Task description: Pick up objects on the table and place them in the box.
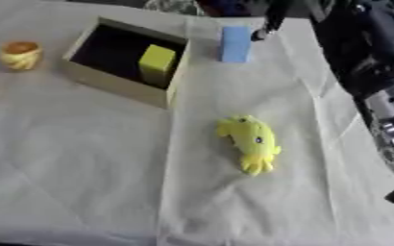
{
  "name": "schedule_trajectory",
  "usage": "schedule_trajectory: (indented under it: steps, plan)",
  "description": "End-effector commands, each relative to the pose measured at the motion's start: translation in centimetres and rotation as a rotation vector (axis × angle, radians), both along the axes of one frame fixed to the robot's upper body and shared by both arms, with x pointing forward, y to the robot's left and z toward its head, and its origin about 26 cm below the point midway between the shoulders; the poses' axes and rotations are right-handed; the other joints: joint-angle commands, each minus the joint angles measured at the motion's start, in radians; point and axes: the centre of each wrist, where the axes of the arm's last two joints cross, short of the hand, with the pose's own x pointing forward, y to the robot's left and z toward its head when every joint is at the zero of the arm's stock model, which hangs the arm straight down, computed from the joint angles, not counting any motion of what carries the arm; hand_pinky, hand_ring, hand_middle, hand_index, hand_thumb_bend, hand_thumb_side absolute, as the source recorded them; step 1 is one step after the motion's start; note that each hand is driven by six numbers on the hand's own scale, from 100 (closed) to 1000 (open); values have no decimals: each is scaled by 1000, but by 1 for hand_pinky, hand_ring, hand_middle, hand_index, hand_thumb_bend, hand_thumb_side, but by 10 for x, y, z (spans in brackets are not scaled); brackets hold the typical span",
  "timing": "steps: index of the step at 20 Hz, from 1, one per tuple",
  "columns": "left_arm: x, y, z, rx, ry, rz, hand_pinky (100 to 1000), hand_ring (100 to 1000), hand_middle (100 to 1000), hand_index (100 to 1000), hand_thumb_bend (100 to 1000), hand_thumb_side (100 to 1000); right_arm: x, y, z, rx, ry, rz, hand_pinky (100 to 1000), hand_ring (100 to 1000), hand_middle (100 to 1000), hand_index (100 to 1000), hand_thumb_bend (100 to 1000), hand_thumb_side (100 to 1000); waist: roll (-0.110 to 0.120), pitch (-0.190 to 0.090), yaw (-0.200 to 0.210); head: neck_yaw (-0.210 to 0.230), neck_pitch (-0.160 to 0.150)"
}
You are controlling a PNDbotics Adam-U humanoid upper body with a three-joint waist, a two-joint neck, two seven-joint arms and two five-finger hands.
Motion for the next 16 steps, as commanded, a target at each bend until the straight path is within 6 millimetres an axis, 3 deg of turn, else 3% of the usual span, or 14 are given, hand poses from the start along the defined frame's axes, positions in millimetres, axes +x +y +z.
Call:
schedule_trajectory:
  steps: [1,9,16]
  plan:
    - [-2,0,11,26,-35,-11,782,837,762,847,100,598,-3,-9,15,-24,-37,-26,909,988,940,988,427,128,-8,-4,4,1,4]
    - [-1,-1,13,23,-38,-18,780,829,752,844,100,606,-1,-9,8,-9,-2,-26,908,988,941,992,418,204,-12,16,6,13,4]
    - [-1,-3,14,20,-39,-24,779,825,747,843,100,611,0,-10,-1,5,13,-50,906,989,945,991,433,213,-15,27,11,12,4]
